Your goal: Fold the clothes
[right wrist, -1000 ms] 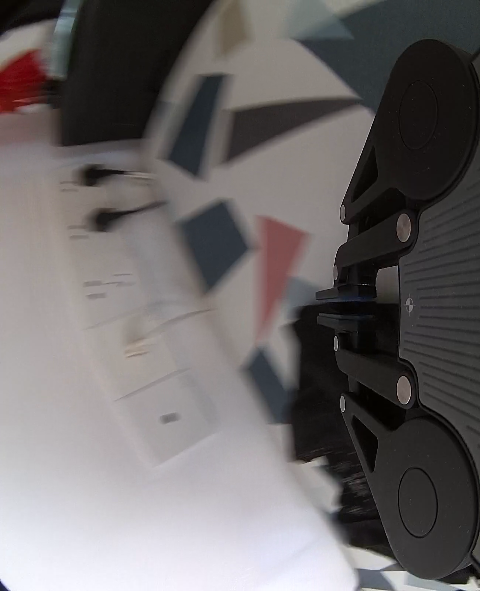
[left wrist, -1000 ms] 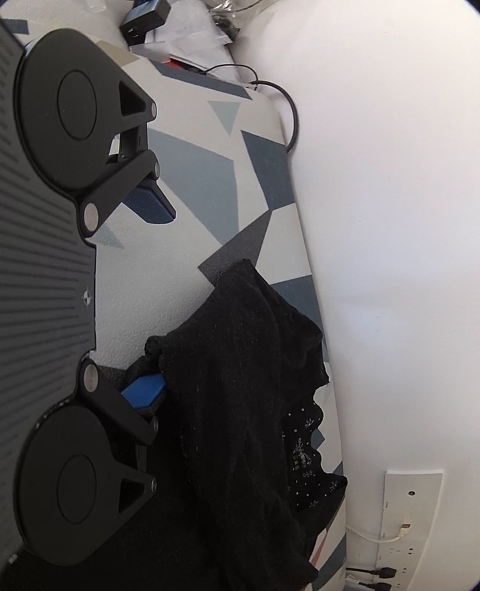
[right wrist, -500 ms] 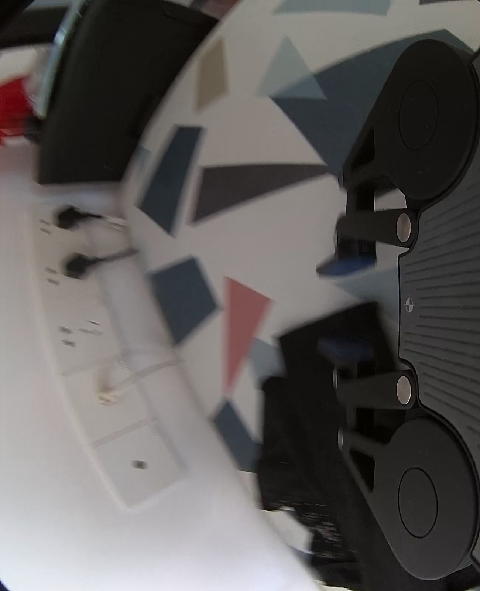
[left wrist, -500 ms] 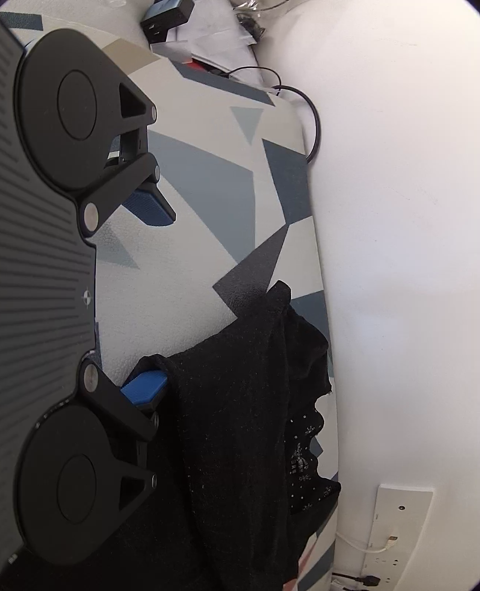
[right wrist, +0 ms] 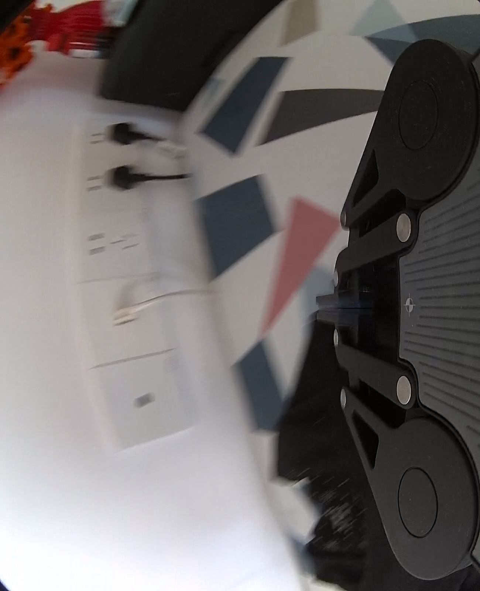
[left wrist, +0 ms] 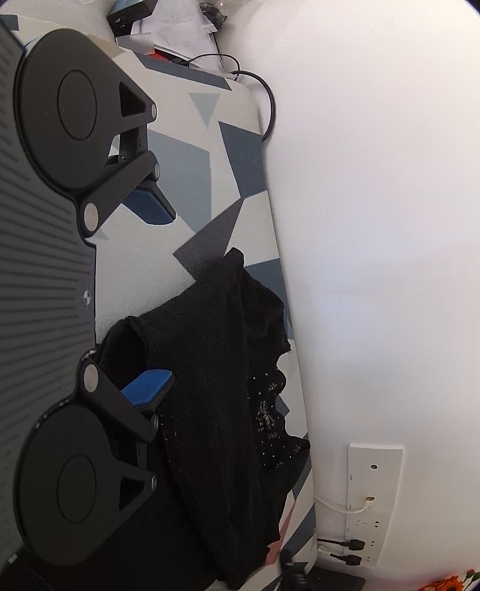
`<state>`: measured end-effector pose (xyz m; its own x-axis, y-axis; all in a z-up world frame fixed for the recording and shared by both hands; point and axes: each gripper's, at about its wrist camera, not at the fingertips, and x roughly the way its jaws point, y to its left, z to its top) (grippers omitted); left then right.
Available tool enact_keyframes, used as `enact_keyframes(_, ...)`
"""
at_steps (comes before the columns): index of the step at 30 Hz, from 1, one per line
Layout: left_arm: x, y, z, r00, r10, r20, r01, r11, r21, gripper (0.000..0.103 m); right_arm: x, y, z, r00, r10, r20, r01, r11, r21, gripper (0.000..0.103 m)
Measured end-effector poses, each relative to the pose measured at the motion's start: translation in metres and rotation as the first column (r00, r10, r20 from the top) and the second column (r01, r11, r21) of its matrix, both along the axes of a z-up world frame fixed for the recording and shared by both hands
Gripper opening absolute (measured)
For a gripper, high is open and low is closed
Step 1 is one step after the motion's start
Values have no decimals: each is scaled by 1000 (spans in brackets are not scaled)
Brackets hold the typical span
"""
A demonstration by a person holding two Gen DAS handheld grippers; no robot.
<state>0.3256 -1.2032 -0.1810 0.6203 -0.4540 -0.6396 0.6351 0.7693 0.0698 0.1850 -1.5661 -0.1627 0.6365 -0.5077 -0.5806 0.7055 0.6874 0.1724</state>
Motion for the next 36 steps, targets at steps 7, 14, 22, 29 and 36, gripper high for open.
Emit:
enact_keyframes(7, 27, -20, -6, 991, 87, -98, -91, 995, -33, 87, 10, 0, 27, 994, 55, 90, -50, 997, -57, 1)
enact_keyframes(14, 48, -11, -14, 961, 112, -253, -149, 980, -131, 11, 13, 10, 5, 997, 60, -47, -56, 996, 66, 66)
enact_keyframes(22, 49, -1, -21, 934, 215, -287, -255, 961, -110, 37, 27, 30, -26, 978, 110, -176, -98, 992, 73, 71)
enact_keyframes(29, 37, 2, 7, 944, 197, -263, -208, 978, -16, 93, -6, 33, 11, 996, -12, -84, 20, 996, 85, 97)
enact_keyframes(36, 9, 28, 2, 918, 162, -363, -151, 987, 59, 95, -101, 55, 35, 978, -197, -69, 203, 973, 106, 102)
